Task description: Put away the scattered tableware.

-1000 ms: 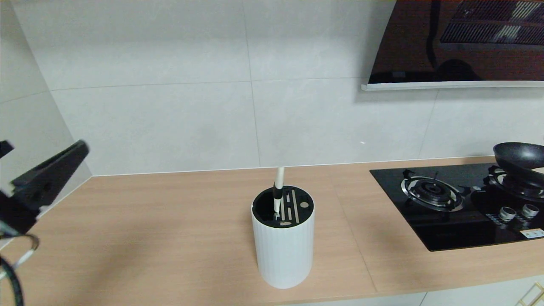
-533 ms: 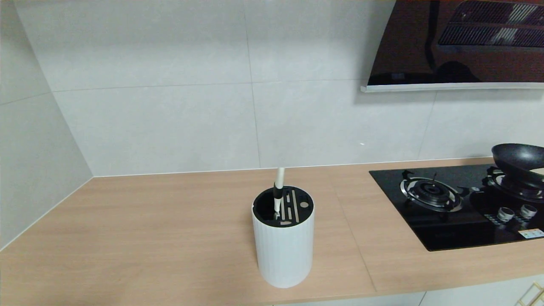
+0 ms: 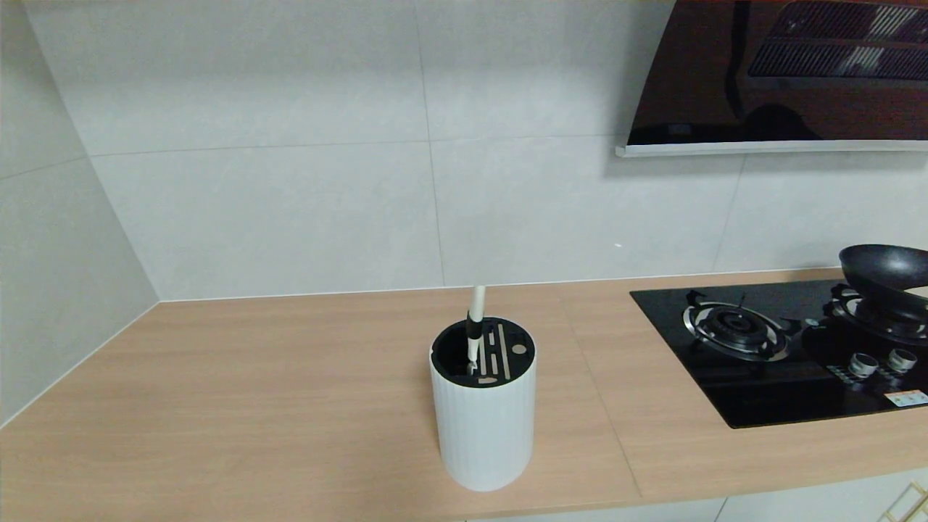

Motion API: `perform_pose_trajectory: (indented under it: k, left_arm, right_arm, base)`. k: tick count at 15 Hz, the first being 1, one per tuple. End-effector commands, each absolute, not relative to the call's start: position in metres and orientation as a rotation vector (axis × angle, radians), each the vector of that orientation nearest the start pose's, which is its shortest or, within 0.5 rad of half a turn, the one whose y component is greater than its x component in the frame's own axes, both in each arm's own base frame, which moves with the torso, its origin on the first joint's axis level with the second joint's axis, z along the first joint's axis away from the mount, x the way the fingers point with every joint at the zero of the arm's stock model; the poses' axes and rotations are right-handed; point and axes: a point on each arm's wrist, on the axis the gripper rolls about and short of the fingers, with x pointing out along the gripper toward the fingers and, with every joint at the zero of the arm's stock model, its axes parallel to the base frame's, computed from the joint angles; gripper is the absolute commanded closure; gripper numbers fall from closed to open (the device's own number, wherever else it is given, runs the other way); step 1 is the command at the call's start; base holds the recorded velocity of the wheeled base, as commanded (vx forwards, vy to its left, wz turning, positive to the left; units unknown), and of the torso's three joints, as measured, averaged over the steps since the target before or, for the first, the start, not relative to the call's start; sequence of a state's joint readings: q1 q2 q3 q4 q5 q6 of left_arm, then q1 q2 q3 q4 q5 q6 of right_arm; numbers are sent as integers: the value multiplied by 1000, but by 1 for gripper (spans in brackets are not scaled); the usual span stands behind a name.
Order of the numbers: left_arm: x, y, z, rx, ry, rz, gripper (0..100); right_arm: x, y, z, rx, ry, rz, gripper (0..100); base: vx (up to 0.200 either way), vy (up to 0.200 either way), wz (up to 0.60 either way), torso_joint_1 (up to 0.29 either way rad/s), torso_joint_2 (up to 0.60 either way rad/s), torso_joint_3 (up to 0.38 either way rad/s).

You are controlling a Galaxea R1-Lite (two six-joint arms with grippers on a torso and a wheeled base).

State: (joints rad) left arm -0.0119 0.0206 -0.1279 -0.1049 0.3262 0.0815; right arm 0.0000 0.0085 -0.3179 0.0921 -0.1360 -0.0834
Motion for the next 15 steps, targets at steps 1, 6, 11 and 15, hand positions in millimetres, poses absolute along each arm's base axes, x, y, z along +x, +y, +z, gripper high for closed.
perform_pose_trajectory:
  k: [1,6,11,15]
  left_arm:
    - [-25,7,87,54,-104,327,0]
    - [-23,3,79,-22,-32,119,0]
    - [-23,-1,75,77,5,-35,0]
    - [-23,-1,76,11,1,-34,0]
  right_arm:
    - [-40,-3,119,-19,-136,-118,0]
    - [-23,0,76,-17,-3,-18,0]
    - [-23,0,76,-23,1,14,0]
    - [-23,0,76,-23,1,15,0]
  base:
    - [0,0,0,0,0,0]
    - [0,0,0,0,0,0]
    - [0,0,0,0,0,0]
    - [0,0,0,0,0,0]
